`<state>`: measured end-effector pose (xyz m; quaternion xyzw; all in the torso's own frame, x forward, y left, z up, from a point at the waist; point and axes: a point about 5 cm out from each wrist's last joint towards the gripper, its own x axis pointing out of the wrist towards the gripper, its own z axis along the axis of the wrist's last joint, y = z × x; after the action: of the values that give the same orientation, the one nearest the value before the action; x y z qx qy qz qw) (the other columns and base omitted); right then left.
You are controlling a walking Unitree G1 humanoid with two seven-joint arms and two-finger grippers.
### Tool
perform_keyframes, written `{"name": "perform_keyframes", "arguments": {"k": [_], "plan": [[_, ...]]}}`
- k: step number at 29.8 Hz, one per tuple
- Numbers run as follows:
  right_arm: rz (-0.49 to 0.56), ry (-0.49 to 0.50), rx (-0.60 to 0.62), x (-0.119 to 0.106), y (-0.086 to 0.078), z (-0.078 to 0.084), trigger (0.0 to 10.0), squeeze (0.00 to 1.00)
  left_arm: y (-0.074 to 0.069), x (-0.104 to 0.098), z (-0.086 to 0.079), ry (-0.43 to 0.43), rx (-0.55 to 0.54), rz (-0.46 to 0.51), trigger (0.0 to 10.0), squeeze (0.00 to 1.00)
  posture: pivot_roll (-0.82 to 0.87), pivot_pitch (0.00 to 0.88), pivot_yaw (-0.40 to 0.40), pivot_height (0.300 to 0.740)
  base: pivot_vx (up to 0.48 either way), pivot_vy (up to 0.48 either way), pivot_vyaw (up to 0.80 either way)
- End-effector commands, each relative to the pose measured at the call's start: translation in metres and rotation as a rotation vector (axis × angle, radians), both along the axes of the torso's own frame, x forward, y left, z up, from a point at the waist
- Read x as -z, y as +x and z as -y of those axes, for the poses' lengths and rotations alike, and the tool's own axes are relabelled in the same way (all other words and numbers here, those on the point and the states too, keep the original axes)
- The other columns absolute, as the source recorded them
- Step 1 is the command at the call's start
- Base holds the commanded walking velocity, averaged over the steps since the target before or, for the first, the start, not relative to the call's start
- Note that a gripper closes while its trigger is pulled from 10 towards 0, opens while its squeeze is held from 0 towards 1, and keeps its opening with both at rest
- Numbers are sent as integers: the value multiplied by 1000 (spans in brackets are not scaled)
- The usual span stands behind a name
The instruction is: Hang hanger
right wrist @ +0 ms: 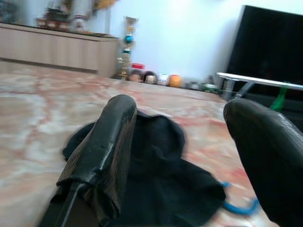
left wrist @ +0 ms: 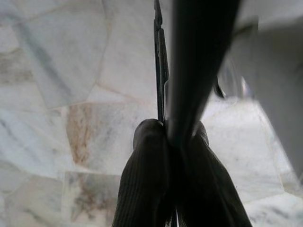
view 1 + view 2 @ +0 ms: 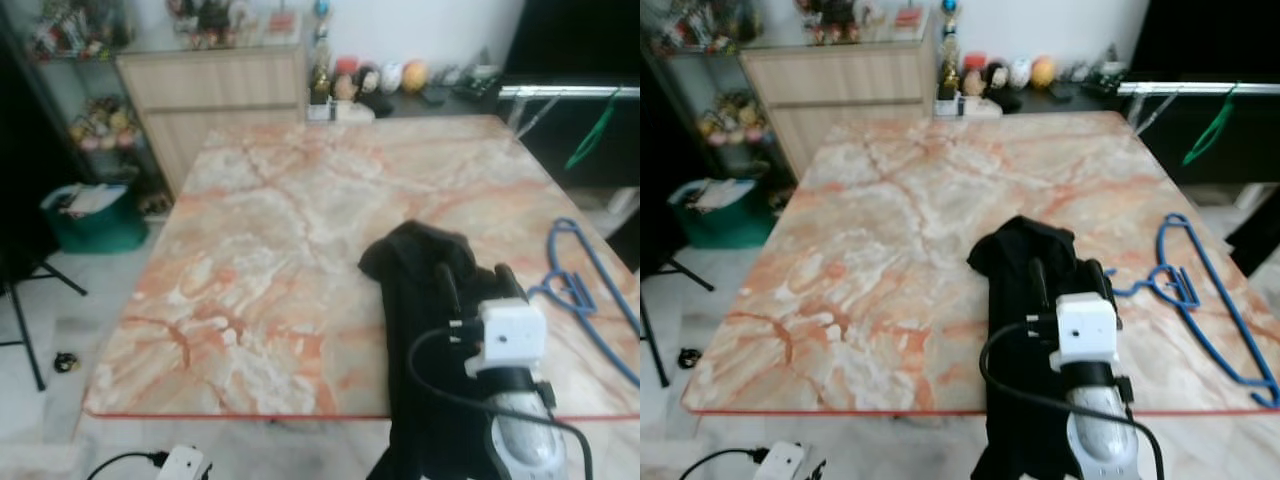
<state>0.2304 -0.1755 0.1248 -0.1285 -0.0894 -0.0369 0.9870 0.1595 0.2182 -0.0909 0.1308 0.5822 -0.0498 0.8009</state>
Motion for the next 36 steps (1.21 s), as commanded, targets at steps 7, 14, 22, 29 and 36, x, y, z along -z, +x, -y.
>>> {"name": "perform_keyframes", "arguments": {"k": [7,14,22,29,36], "plan": [[3,14,-17,1,2,-5,10000,0,3,-3,-6,14,1,11,10000,0,7,0,51,740,-137,0,0],[3,16,-12,1,2,-4,10000,0,3,-3,-6,13,3,12,10000,0,5,0,52,740,-240,0,0],[1,20,-9,2,2,-3,10000,0,3,-3,-6,11,3,12,10000,0,7,0,52,740,-210,0,0],[0,18,-7,2,3,-3,10000,0,3,-3,-6,11,1,14,10000,0,6,0,52,740,-103,0,0],[-5,20,-5,4,3,-2,10000,0,3,-3,-6,11,3,13,10000,0,7,0,53,740,-137,0,0]]}}
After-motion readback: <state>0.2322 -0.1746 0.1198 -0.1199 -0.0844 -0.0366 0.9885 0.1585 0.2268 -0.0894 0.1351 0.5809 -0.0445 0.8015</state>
